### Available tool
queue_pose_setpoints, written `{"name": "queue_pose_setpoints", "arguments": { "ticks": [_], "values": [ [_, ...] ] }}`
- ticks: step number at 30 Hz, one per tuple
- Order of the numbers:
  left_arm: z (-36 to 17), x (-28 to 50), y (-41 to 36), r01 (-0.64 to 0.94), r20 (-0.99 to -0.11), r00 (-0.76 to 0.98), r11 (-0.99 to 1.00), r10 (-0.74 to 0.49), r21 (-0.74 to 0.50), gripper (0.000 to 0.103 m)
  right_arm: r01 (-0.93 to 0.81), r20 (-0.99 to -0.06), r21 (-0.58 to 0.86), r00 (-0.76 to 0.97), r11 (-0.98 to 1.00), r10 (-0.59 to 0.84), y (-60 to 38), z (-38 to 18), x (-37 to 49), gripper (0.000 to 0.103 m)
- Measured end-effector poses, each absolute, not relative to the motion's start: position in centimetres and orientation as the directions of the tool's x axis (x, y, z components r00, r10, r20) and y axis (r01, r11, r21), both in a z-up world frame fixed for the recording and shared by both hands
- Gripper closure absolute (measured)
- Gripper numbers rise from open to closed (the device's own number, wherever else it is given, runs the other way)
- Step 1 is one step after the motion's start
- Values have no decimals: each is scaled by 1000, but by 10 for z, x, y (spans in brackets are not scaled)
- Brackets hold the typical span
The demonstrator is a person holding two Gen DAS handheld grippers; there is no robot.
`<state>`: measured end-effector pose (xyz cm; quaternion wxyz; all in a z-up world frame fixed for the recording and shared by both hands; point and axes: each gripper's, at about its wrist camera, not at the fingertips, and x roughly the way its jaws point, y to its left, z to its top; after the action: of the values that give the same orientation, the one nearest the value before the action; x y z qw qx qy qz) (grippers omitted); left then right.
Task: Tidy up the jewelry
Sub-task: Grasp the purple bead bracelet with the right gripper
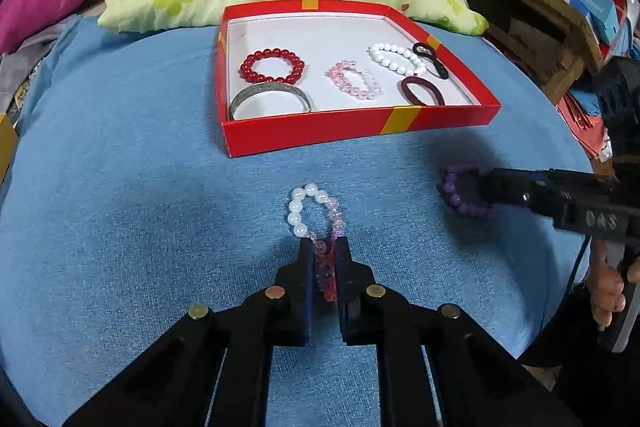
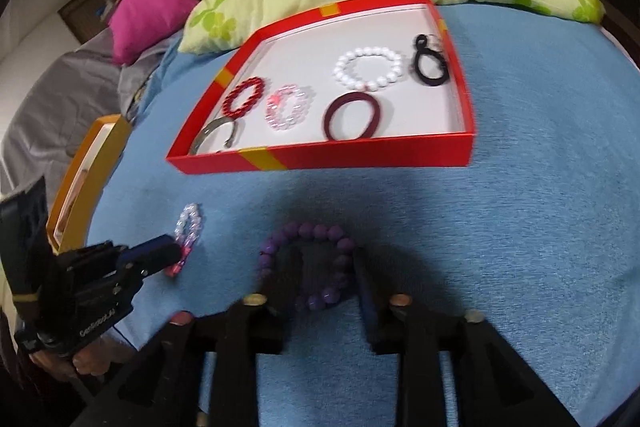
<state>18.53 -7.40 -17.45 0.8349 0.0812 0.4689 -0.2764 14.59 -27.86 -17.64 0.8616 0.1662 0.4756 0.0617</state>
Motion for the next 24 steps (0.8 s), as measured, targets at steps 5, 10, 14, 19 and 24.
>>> {"name": "queue_pose_setpoints", "arguments": {
  "ticks": [5,10,14,19,24],
  "values": [
    [-178,191,-71,510,-840,405,852,-361,-120,92,-8,-790,317,550,948,269,-264,-175,146,41],
    [-178,188,-75,528,-840,395,841,-371,-123,80,-40,-806,216,556,976,201,-251,-180,145,42],
    [-177,183,-82,555,-839,388,824,-380,-116,61,-56,-812,82,575,995,99,-242,-182,143,67],
    [-177,181,-83,561,-841,391,821,-375,-106,58,-4,-809,53,586,999,46,-255,-181,144,83],
    [-174,181,-82,552,-845,376,824,-381,-126,41,29,-810,81,585,996,49,-264,-179,146,83]
  ]
}}
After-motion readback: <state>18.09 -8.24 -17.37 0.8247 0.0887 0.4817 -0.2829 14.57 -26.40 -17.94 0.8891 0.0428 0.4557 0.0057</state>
